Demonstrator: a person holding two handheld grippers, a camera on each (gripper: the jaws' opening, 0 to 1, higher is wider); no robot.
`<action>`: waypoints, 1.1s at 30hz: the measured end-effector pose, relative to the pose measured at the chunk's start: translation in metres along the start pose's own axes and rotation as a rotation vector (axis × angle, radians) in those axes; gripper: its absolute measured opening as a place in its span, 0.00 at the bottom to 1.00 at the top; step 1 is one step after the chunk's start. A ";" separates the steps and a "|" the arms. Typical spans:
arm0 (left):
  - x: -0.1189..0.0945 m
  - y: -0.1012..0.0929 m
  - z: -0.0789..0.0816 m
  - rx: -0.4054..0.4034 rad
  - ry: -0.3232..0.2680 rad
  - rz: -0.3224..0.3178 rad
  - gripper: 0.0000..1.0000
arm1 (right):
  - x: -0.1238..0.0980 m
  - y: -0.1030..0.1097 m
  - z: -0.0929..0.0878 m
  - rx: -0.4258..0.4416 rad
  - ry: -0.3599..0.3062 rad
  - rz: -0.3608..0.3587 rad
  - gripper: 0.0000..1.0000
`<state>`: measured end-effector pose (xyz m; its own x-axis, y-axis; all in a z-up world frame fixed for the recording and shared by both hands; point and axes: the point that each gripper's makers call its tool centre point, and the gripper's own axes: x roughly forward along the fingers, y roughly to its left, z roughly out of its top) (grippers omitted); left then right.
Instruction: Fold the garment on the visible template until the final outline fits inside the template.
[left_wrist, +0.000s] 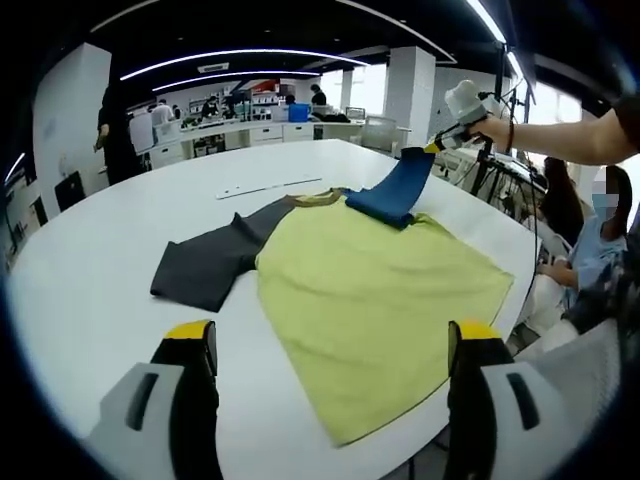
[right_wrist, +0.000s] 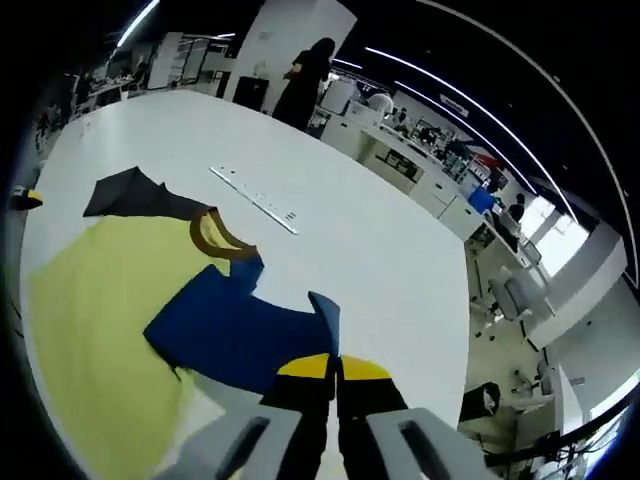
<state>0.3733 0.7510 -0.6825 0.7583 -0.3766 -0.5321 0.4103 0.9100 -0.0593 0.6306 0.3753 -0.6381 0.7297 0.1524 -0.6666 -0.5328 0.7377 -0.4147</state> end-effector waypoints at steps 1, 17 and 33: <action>0.000 0.000 0.000 0.002 0.000 -0.001 0.93 | -0.001 -0.004 -0.004 0.003 0.007 -0.005 0.00; 0.003 0.002 -0.004 0.004 0.016 0.000 0.94 | -0.015 -0.062 -0.076 0.112 0.129 -0.124 0.00; 0.004 0.003 -0.005 0.000 0.016 0.005 0.94 | -0.034 -0.098 -0.126 0.171 0.256 -0.206 0.00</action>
<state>0.3747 0.7537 -0.6890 0.7521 -0.3692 -0.5459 0.4063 0.9119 -0.0569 0.6040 0.2151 -0.6529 0.6719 -0.1637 -0.7223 -0.2912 0.8384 -0.4609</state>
